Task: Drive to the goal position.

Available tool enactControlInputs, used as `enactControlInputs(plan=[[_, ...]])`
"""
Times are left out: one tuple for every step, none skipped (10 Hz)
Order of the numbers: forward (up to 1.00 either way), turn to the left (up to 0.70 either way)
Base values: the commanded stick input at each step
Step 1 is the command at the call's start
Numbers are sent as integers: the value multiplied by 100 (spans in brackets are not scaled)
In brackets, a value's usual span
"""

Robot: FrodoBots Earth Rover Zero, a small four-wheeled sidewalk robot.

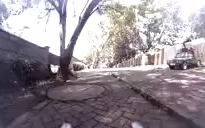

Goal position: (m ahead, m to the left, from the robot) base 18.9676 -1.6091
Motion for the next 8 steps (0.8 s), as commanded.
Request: enactControlInputs(plan=[[70,0],[70,0],[70,0],[70,0],[70,0],[70,0],[70,0],[70,0]])
